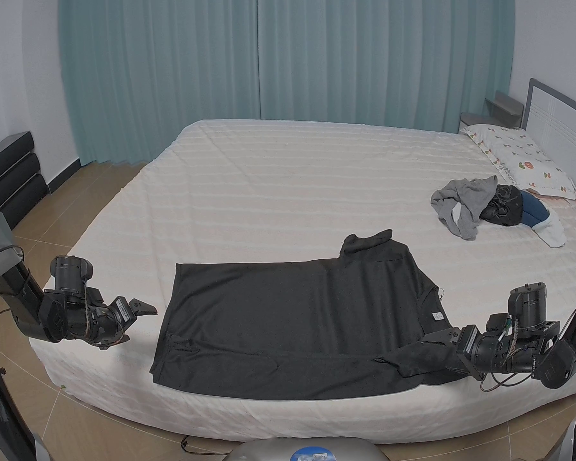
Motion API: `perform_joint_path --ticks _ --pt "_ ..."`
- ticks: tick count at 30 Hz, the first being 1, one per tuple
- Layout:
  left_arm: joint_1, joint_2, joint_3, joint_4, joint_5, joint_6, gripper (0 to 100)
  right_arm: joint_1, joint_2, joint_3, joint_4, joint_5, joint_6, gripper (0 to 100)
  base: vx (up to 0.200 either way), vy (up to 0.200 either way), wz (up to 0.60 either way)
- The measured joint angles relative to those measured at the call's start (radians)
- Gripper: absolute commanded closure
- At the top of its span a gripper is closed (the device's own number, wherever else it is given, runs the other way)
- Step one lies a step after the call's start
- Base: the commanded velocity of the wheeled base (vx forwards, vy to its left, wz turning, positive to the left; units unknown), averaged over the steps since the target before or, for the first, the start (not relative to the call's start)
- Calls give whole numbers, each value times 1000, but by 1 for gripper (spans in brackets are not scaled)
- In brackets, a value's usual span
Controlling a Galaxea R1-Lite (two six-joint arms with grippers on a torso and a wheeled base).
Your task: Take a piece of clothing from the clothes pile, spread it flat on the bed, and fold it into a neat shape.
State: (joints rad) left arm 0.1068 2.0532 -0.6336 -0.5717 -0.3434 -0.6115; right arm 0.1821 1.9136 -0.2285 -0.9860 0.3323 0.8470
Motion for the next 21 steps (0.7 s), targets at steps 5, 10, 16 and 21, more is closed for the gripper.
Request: perform_joint_path --ticks 5,10,16,21 --pt "-11 -2 7 -1 1 -1 0 0 -3 1 0 -1 -2 0 0 0 0" --pt "-16 -11 33 -1 1 1 0 0 -3 5 0 -2 -4 0 0 0 0" --pt "-28 -44 72 3 2 -4 0 0 -3 8 0 -1 -4 0 0 -33 0" --pt "-38 -53 84 9 1 -6 0 0 -4 12 0 -1 -6 0 0 -200 0"
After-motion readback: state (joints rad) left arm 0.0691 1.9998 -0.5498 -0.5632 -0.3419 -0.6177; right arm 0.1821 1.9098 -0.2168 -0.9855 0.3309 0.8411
